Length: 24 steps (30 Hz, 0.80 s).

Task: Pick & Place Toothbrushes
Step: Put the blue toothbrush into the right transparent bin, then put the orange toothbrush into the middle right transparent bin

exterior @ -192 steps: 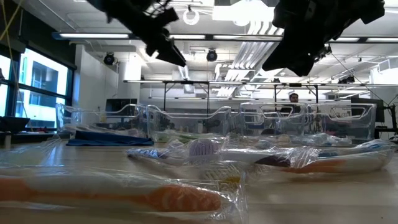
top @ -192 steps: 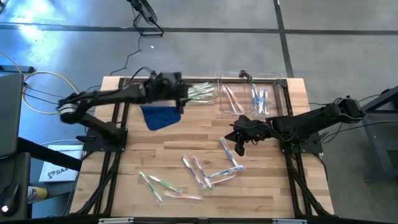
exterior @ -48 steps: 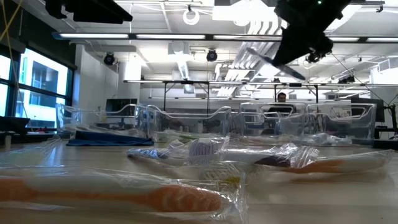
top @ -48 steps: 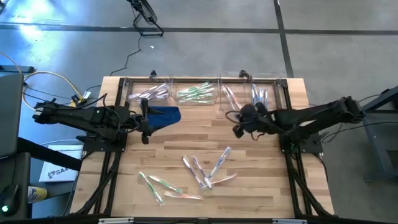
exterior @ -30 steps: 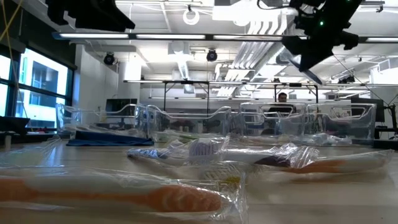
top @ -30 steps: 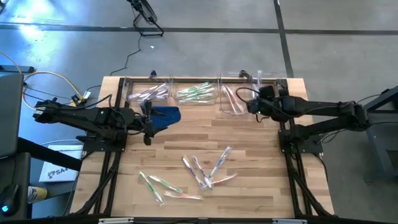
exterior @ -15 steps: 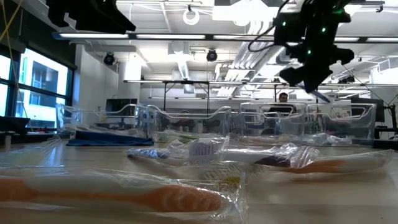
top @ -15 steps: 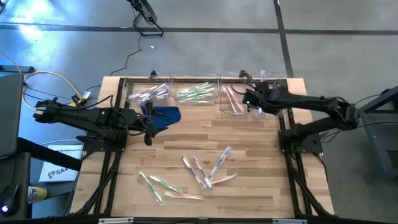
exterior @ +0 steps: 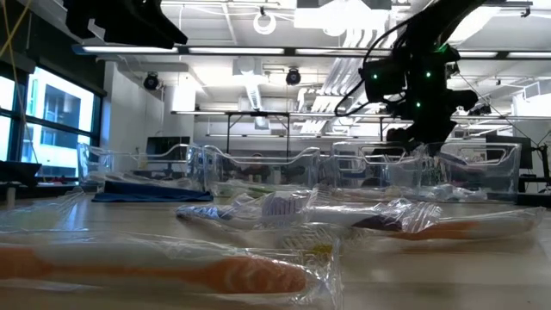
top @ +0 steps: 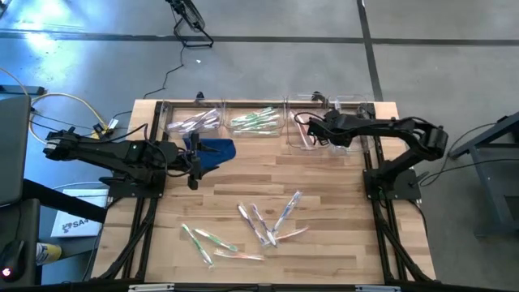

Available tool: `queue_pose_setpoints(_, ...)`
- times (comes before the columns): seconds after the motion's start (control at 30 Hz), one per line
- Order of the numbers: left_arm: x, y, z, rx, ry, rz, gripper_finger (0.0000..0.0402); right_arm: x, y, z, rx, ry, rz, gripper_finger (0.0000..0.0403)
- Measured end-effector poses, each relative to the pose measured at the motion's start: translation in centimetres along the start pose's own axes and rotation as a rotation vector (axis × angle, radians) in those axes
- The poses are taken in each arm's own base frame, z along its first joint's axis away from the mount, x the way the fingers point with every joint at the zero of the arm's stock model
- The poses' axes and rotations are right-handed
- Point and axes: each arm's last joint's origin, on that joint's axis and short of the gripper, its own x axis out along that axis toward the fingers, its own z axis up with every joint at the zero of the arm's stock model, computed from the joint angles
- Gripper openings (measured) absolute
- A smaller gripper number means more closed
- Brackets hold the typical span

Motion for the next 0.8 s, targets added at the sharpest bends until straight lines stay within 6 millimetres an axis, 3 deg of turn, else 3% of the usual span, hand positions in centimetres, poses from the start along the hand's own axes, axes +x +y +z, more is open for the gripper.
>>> queue_pose_setpoints(0.47,0.0,0.0,0.0,0.000,0.000,0.000,0.0241,0.5,-0.1,0.1,-0.001,0.033,0.004,0.0124)
queue_pose_setpoints(0.63,0.0,0.0,0.0,0.000,0.000,0.000,0.0241,0.3,-0.4,0.3,-0.008,0.009,-0.008,0.0124)
queue_pose_setpoints(0.8,0.0,0.0,0.0,0.000,0.000,0.000,0.0241,-1.6,-1.3,1.0,-0.024,-0.046,0.048,0.0094)
